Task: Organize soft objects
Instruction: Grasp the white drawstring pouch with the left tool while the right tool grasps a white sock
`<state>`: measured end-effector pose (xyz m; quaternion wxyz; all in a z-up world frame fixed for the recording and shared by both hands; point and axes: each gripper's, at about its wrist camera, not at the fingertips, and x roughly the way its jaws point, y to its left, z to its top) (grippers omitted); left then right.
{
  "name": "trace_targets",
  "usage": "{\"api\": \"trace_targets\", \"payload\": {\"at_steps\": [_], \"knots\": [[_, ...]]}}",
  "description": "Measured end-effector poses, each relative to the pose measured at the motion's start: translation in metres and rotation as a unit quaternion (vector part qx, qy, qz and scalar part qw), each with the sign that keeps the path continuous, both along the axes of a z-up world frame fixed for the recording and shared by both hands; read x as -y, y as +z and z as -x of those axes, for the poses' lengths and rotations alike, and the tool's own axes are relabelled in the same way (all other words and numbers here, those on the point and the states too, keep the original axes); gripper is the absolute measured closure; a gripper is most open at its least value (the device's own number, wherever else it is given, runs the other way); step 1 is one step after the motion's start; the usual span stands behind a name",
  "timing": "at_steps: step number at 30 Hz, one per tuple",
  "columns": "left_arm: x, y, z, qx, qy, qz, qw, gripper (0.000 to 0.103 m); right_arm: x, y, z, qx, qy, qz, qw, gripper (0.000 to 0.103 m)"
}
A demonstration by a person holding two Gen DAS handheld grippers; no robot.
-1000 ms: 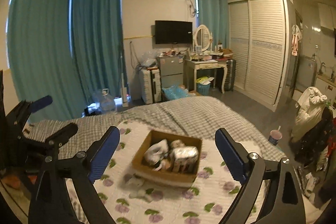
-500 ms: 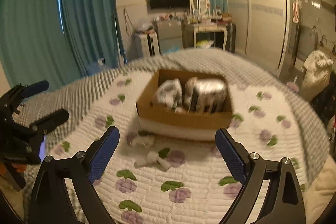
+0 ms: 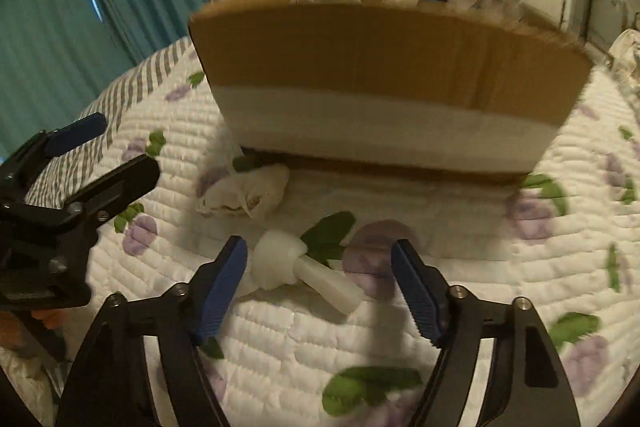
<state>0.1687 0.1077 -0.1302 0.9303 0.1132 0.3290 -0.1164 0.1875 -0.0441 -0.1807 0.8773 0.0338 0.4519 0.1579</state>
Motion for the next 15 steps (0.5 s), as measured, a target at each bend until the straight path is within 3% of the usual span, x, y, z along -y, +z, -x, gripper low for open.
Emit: {"api": "trace_targets", "payload": {"at_steps": [5, 7, 9, 15], "knots": [[-0.004, -0.013, -0.008, -0.010, 0.006, -0.010, 0.9999, 0.000, -0.012, -0.007, -0.001, 0.004, 0.017, 0.008, 1.000, 0.048], [-0.004, -0.016, -0.009, -0.015, -0.002, -0.007, 0.9999, 0.000, -0.017, -0.007, 0.001, 0.006, 0.023, 0.011, 1.000, 0.063], [-0.003, -0.017, -0.009, -0.015, -0.006, -0.010, 0.9998, 0.000, -0.019, -0.007, 0.005, 0.004, 0.035, 0.004, 0.999, 0.072], [0.005, -0.020, -0.007, -0.026, -0.030, -0.002, 0.9992, 0.000, 0.001, 0.010, 0.007, 0.017, 0.029, -0.031, 0.999, 0.075]]}}
